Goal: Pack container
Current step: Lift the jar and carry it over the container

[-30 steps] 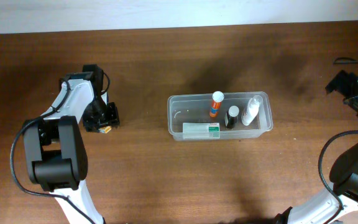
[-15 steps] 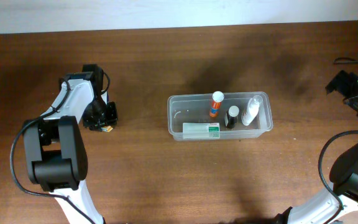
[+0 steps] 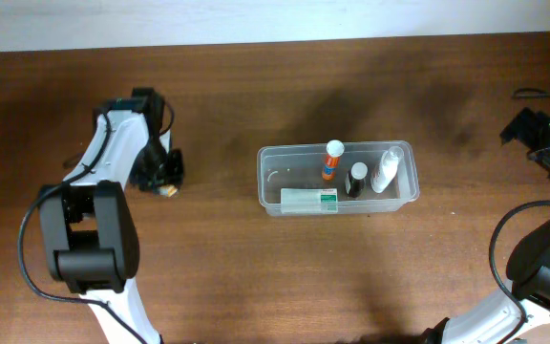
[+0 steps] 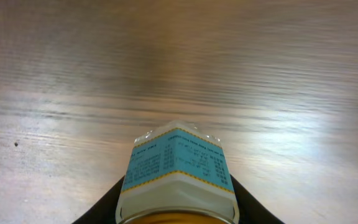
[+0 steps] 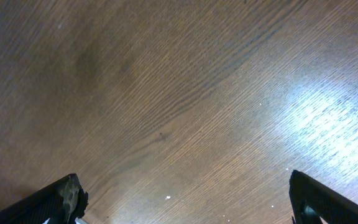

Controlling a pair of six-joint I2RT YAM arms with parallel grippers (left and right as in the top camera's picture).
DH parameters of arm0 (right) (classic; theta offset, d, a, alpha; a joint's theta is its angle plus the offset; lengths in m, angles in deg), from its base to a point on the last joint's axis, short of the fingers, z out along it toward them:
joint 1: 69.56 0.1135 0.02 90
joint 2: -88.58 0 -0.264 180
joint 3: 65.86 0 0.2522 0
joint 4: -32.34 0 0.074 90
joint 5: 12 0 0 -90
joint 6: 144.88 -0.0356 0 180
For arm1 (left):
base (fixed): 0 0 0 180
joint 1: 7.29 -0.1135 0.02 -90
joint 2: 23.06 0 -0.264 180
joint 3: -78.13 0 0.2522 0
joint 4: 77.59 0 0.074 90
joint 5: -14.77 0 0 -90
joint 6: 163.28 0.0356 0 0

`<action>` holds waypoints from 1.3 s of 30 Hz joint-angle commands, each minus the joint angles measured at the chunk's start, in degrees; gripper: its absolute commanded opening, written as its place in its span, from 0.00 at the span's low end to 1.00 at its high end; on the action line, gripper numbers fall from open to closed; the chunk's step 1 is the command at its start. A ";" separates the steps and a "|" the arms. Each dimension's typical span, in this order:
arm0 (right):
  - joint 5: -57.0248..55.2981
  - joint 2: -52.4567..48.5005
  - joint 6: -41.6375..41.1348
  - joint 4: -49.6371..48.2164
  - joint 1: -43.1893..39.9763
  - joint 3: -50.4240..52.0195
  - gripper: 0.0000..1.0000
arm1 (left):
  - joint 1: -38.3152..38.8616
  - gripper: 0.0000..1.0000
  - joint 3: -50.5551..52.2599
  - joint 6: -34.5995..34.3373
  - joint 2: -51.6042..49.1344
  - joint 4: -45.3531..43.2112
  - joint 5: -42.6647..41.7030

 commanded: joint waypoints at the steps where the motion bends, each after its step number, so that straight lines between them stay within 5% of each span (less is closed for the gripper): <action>1: -0.11 0.28 -0.50 -0.13 0.04 -0.09 0.98 | 5.25 0.35 -8.31 2.91 6.80 3.06 -5.18; 5: -0.11 0.28 -0.50 -0.13 0.04 -0.09 0.98 | 16.00 0.36 -16.96 3.43 11.26 4.33 -7.13; 14: -0.11 0.28 -0.50 -0.13 0.04 -0.09 0.98 | 33.68 0.36 -17.18 3.43 10.01 3.04 -6.91; 39: -0.11 0.26 -0.50 -0.13 0.04 -0.09 0.98 | 35.50 0.36 -16.26 2.38 -9.16 3.72 -6.91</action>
